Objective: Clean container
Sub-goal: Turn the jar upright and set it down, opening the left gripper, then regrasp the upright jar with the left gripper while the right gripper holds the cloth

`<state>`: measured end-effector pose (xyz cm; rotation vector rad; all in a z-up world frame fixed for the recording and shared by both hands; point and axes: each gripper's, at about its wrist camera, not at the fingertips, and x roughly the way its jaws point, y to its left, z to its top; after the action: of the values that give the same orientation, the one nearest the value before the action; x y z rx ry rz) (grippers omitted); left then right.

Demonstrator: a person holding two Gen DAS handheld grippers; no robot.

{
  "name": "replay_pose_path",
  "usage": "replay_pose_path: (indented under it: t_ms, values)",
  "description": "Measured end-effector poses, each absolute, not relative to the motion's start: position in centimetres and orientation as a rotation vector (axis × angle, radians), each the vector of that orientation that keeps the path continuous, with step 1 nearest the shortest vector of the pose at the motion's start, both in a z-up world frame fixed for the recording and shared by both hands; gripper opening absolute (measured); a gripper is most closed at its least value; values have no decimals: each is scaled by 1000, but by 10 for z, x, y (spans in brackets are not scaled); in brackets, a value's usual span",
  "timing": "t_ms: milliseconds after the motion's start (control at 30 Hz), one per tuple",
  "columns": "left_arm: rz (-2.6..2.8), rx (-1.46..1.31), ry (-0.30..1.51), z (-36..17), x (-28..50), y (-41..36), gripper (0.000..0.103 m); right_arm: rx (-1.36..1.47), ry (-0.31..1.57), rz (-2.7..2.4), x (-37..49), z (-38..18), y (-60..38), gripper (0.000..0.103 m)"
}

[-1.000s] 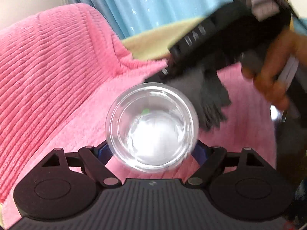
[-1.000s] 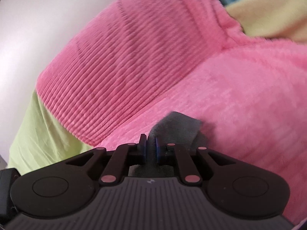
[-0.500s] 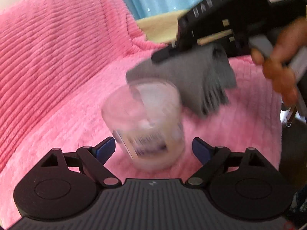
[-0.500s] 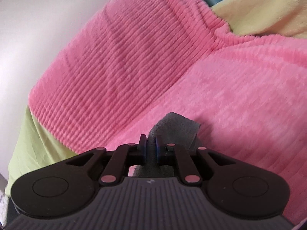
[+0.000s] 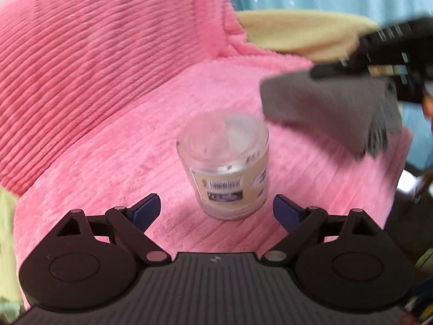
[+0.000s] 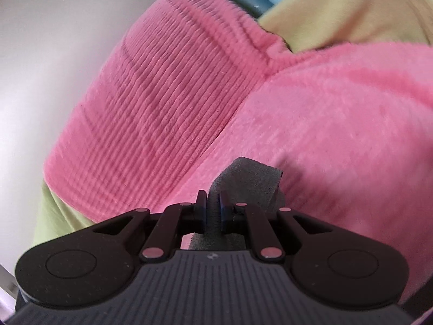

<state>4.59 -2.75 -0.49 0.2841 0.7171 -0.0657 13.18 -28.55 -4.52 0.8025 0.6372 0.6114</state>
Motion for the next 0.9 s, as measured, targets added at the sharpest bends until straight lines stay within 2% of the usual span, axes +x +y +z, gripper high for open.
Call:
replay_pose_path:
  t_ms: [233,367,667,900]
  values:
    - [-52,190,631,39,37,-48,92,788,661,573,120,-54,-302,8]
    - [-104,208,577,59,33,-57,96,706,695,551,118,-55,-302,8]
    - [-203,192,570,28,46,-24,96,812,634,480,130,-51,-287,8]
    - [-220,159,609,20,67,1,96,702,611,549,173,-30,-245,8]
